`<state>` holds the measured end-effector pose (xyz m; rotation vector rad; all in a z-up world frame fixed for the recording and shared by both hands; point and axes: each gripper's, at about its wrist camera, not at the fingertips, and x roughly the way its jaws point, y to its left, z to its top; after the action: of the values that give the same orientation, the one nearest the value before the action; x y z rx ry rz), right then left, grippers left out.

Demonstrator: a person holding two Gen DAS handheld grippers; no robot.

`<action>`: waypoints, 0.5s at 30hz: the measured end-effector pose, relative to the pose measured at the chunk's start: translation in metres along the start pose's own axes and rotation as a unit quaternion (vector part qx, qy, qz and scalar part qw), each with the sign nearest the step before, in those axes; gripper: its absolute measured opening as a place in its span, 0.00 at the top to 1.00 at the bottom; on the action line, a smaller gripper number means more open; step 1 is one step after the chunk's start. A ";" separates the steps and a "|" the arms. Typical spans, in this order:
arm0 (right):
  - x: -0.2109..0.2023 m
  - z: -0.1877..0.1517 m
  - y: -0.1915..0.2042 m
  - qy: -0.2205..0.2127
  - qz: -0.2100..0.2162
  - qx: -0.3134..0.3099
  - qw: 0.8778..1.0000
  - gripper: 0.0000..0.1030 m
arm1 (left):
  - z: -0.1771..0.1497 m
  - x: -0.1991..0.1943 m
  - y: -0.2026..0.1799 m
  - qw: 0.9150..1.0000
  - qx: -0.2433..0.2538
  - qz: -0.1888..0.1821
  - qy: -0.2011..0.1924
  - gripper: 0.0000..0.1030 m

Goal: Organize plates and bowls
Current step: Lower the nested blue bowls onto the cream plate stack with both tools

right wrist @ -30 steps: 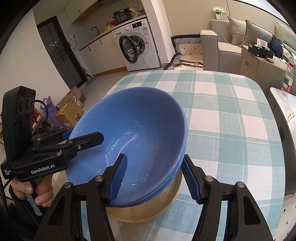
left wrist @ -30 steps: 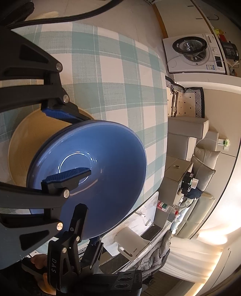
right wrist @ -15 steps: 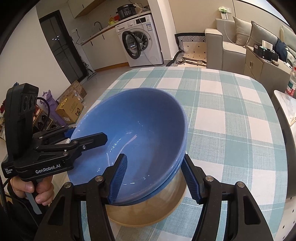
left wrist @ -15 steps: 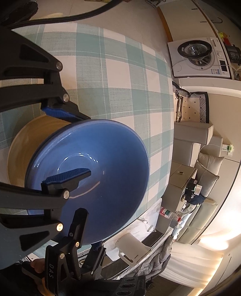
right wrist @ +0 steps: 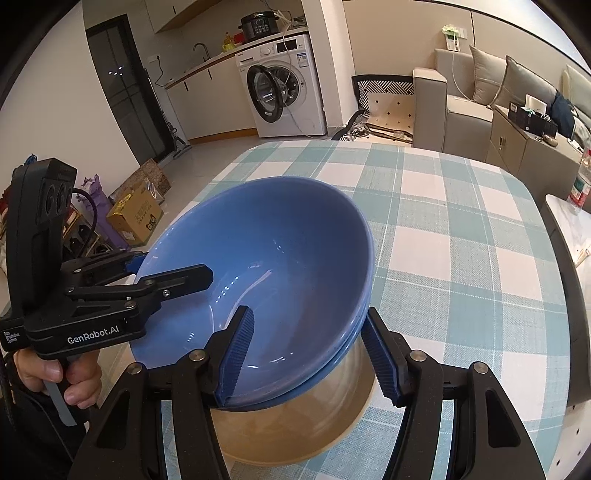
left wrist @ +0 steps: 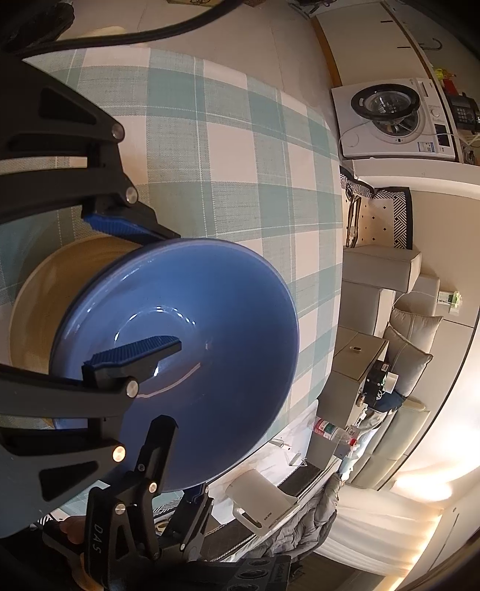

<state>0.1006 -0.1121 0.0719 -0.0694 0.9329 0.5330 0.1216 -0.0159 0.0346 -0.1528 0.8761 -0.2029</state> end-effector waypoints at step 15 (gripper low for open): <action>0.000 0.002 0.002 -0.001 -0.009 -0.006 1.000 0.39 | 0.007 0.007 -0.003 1.000 0.011 0.012 0.001 0.53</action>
<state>0.1009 -0.1101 0.0735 -0.0888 0.9253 0.5220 0.1308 -0.0204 0.0339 -0.1212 0.8763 -0.1897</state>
